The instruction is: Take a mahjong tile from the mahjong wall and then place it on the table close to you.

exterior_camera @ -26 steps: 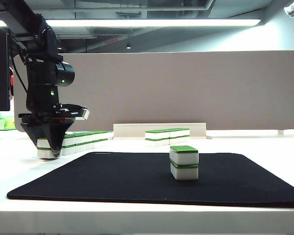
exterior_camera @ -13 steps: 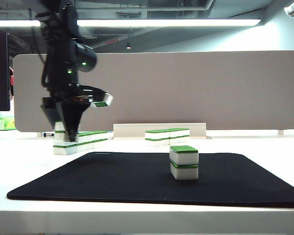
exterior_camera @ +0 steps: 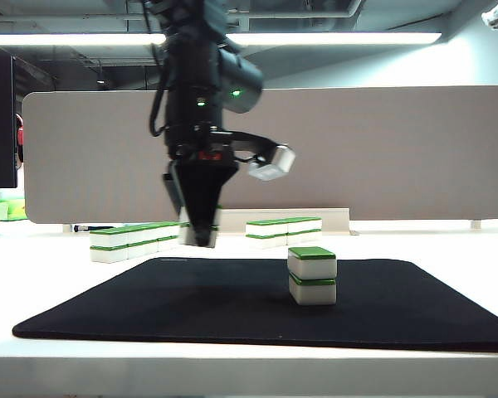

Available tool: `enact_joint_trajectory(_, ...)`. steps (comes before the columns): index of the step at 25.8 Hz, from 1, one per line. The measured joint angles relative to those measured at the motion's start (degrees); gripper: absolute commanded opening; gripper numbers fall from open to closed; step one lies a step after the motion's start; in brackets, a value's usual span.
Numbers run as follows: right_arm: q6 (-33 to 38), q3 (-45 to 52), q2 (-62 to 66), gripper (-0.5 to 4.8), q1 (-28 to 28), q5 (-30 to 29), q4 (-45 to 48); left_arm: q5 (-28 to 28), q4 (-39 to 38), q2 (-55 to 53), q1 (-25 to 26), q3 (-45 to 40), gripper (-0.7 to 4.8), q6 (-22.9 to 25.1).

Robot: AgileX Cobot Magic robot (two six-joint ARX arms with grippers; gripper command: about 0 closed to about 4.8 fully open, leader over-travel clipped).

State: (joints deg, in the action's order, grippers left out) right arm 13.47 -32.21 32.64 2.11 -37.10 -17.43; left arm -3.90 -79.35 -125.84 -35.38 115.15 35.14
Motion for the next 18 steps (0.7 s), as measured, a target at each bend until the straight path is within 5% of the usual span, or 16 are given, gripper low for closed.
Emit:
enact_joint_trajectory(5,0.0,0.0,0.0,-0.01,0.0,0.0,0.0,-0.3,1.4,-0.9,-6.6,0.0,1.28,0.0)
enact_joint_trajectory(18,0.0,0.0,0.0,-0.01,0.0,0.0,0.0,-3.6,2.8,-3.3,-7.4,-0.2,1.28,0.0)
